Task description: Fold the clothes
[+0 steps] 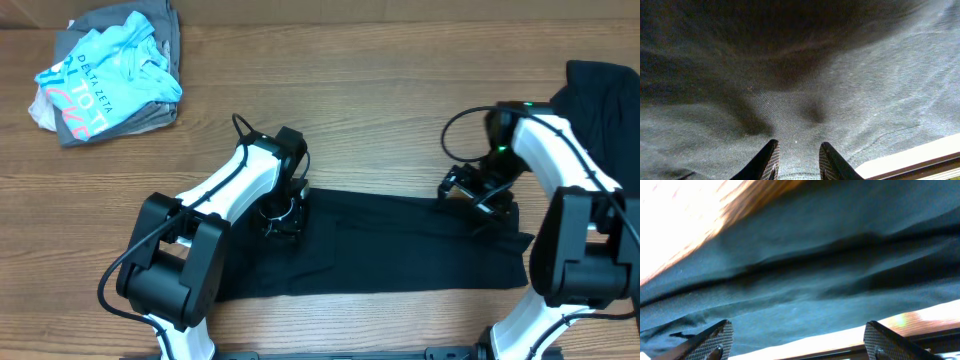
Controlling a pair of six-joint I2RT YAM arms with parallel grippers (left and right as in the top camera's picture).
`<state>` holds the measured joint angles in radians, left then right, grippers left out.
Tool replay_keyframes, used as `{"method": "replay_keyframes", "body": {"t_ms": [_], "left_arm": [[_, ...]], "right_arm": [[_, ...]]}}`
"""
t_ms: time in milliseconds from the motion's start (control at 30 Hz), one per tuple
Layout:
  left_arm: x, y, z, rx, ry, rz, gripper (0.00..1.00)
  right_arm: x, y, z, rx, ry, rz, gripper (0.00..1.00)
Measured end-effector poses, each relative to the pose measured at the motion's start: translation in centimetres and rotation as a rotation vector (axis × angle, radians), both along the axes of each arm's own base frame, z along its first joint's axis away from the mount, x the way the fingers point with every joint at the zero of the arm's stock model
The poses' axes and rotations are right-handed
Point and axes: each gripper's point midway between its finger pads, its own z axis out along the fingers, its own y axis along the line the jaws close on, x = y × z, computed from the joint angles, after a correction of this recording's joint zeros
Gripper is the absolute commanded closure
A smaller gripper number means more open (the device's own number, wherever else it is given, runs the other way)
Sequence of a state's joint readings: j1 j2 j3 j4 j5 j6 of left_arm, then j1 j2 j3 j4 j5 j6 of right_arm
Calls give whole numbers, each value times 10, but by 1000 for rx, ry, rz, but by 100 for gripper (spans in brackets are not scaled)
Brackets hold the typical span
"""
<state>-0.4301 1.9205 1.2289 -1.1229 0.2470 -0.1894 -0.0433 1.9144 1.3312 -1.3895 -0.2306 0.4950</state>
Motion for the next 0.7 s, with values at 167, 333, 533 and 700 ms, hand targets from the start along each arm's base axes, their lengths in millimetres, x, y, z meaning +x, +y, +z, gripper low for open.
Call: {"method": "replay_keyframes", "body": {"t_ms": [167, 333, 533, 700], "left_arm": [[-4, 6, -5, 28, 8, 9, 70], [-4, 11, -6, 63, 2, 17, 71], [-4, 13, -6, 78, 2, 26, 70], [-4, 14, -6, 82, 2, 26, 70]], "right_arm": [[1, 17, -16, -24, -19, -13, 19], [-9, 24, -35, -33, -11, -17, 23], [-20, 24, -46, -35, 11, -31, 31], [-19, 26, -47, -27, 6, -38, 34]]}}
